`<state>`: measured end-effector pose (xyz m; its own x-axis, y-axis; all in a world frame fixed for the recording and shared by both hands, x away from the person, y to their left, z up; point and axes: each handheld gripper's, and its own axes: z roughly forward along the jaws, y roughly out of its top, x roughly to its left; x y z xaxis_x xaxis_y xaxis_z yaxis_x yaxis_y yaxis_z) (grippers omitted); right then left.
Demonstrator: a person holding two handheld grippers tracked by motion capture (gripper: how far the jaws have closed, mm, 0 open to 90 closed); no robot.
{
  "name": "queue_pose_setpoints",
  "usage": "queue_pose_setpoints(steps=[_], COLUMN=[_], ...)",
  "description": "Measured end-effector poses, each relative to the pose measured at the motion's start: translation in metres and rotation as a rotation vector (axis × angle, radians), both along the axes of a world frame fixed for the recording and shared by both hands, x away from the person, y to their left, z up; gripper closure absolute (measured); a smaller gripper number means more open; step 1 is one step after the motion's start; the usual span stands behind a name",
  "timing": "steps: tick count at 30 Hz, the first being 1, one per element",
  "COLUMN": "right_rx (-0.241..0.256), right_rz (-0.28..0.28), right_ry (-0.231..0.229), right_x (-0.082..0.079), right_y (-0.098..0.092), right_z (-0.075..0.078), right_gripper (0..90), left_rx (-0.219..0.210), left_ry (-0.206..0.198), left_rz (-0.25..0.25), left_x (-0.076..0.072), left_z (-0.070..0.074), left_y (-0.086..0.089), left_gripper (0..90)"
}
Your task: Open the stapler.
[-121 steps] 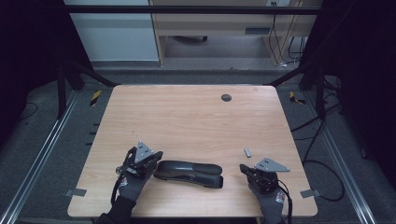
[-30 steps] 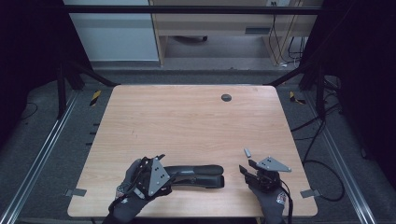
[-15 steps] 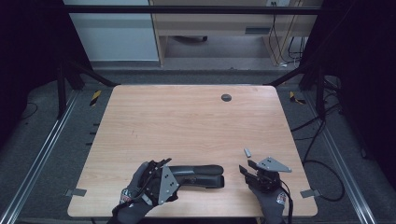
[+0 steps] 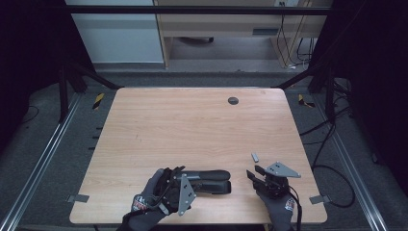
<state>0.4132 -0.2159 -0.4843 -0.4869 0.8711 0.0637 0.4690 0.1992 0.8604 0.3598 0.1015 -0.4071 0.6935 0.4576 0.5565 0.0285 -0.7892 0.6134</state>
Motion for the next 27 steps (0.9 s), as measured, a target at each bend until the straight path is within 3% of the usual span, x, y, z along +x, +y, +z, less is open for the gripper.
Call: queue_pose_setpoints(steps=[9, 15, 16, 22, 23, 27], right_rx=[-0.006, -0.053, -0.056, -0.022, -0.019, -0.022], right_rz=[0.009, -0.035, -0.042, -0.039, -0.040, -0.035], right_ry=[-0.016, -0.034, -0.038, -0.024, -0.020, -0.027], right_x=[-0.001, -0.003, -0.004, -0.003, -0.003, -0.003], right_y=[0.001, 0.004, 0.004, 0.001, 0.000, 0.000], right_z=[-0.001, 0.004, 0.004, 0.003, 0.003, 0.002], right_gripper=[66.2, 60.4, 59.8, 65.4, 66.0, 66.7], left_rx=[0.059, 0.062, 0.085, 0.096, 0.114, 0.124], left_ry=[-0.034, -0.031, -0.030, -0.029, -0.028, -0.038], left_rz=[-0.026, -0.036, -0.039, -0.044, -0.046, -0.044], left_x=[-0.001, 0.000, 0.001, 0.004, 0.005, 0.007], left_z=[-0.002, -0.006, -0.005, -0.009, -0.010, -0.015], left_y=[-0.022, -0.033, -0.034, -0.042, -0.044, -0.049], left_gripper=[26.5, 26.3, 26.3, 26.6, 26.7, 27.1])
